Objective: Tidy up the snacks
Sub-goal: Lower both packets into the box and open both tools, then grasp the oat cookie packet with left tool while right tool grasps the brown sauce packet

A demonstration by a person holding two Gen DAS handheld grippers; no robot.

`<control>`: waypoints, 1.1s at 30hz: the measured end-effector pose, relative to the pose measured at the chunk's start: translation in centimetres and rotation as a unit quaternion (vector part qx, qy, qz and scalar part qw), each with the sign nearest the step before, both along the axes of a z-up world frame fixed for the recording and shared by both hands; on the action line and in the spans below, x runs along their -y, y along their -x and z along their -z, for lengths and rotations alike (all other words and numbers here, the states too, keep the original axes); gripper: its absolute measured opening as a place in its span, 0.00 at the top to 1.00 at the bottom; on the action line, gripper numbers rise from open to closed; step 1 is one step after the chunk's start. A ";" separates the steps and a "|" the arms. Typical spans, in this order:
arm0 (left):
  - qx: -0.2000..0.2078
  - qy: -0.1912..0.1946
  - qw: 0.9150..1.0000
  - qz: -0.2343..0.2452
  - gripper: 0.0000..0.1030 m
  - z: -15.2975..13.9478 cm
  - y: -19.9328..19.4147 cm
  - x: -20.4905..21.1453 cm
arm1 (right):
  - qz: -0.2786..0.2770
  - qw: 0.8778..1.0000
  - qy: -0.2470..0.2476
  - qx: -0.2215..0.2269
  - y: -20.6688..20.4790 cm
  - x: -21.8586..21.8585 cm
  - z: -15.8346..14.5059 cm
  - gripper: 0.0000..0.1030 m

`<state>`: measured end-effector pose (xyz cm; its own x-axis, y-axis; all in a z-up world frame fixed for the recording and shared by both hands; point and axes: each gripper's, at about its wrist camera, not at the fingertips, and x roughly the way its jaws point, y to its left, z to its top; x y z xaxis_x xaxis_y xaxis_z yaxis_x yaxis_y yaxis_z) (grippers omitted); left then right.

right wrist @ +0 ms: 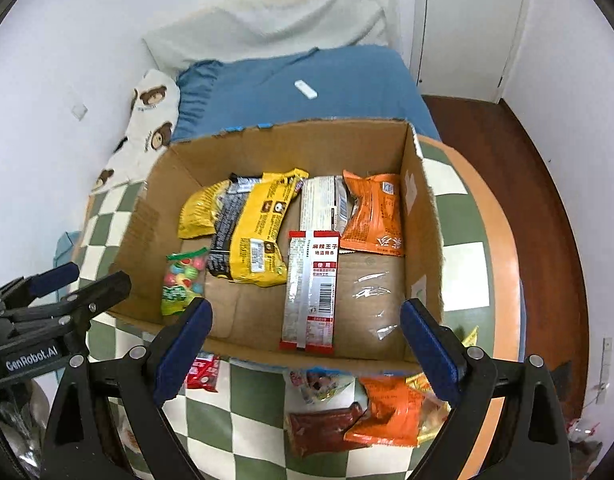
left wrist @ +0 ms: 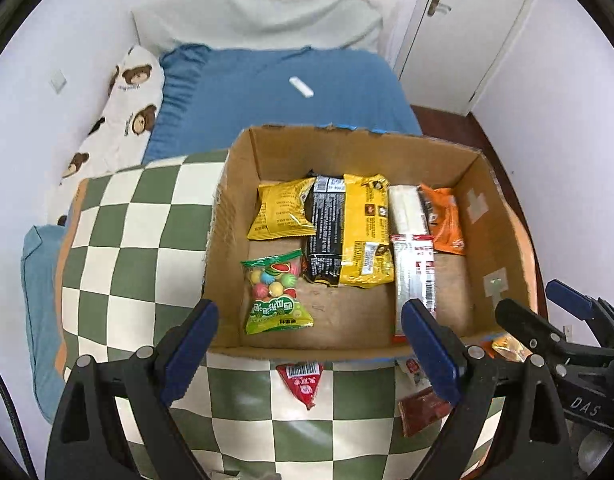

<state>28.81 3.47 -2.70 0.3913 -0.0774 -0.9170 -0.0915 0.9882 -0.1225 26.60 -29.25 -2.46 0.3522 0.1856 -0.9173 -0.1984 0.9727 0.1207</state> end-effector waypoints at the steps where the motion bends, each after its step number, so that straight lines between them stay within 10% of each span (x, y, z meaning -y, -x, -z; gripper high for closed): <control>1: 0.006 -0.002 1.000 0.000 0.09 -0.4 0.5 0.1 | 0.004 1.000 -0.004 0.008 0.5 0.1 -0.6 0.06; 11: 0.036 -0.026 0.999 -0.011 0.09 -1.3 6.7 0.1 | 0.014 0.999 -0.045 0.019 6.2 1.2 -1.7 0.06; 18: -0.049 -0.025 0.998 -0.038 0.09 5.8 11.2 -1.6 | 0.146 0.971 -0.149 -0.116 10.8 6.0 9.1 0.07; 25: -0.108 -0.043 0.991 -0.066 0.09 11.1 14.3 -4.1 | 0.280 0.933 -0.146 -0.171 10.7 8.3 17.7 0.10; 28: -0.127 -0.052 0.988 -0.067 0.09 12.3 15.3 -4.9 | 0.283 0.938 -0.107 -0.167 10.2 7.1 19.1 0.11; 33: -0.154 -0.065 0.984 -0.061 0.09 13.8 17.6 -6.6 | 0.162 0.980 -0.028 -0.112 12.2 2.2 18.3 0.28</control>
<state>11.25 10.12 -16.51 0.0923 0.0791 -0.9926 -0.2231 0.9731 0.0568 14.40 -31.48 -20.74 0.1920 0.1486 -0.9701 0.1580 0.9709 0.1800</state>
